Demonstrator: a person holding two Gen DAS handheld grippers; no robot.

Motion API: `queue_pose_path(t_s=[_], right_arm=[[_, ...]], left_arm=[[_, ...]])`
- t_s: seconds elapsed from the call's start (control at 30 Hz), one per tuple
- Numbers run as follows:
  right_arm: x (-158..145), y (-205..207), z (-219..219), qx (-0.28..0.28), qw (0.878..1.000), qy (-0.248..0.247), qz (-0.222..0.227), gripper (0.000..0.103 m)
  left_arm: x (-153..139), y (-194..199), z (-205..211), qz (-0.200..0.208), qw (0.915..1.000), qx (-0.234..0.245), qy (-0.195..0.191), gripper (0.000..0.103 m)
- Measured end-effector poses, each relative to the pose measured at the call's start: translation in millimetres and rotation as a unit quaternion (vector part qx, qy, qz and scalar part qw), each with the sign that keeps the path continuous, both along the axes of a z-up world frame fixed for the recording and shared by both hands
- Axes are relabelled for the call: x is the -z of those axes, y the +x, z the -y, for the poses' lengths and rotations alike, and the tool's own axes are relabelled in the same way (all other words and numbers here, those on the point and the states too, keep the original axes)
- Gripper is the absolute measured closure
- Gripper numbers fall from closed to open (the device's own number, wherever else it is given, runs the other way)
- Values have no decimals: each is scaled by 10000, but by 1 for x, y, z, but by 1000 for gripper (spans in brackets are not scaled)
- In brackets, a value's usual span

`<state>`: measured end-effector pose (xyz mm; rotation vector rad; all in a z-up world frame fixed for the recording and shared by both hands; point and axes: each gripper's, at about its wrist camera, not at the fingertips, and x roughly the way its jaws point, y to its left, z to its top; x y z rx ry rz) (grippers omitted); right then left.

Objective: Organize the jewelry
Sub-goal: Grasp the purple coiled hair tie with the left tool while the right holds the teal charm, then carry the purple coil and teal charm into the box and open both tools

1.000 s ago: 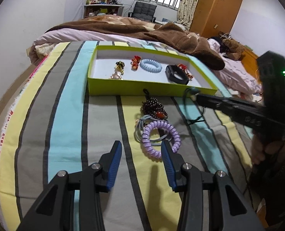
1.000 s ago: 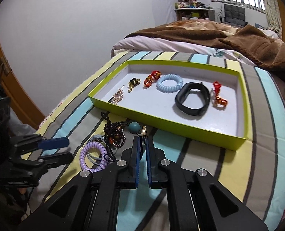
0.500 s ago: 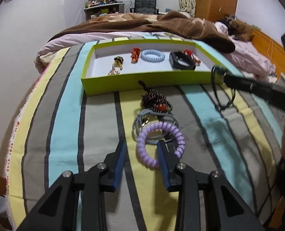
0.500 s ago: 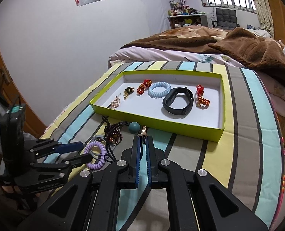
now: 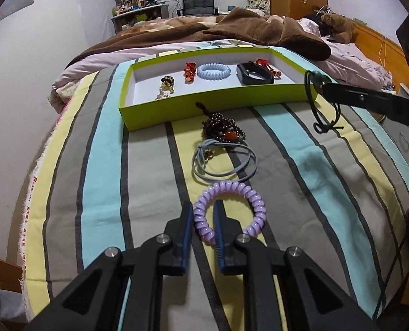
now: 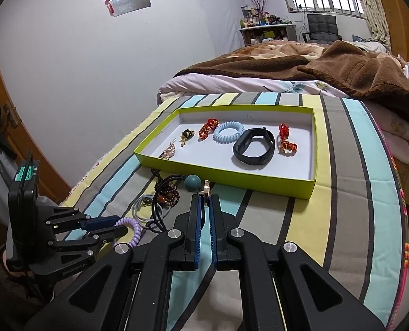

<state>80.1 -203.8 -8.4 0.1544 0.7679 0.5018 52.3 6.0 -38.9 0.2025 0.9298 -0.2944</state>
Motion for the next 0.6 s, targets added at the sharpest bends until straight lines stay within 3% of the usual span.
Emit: queue_pose_path(t_s=[0.27, 0.6], right_arm=[[0, -7, 0, 60, 10000, 31, 18, 97], [-1, -12, 5, 151, 9999, 72, 12, 97]], left_arm=[[-1, -2, 5, 146, 9996, 143, 201, 93], [-11, -2, -3, 238, 9997, -4, -104, 93]])
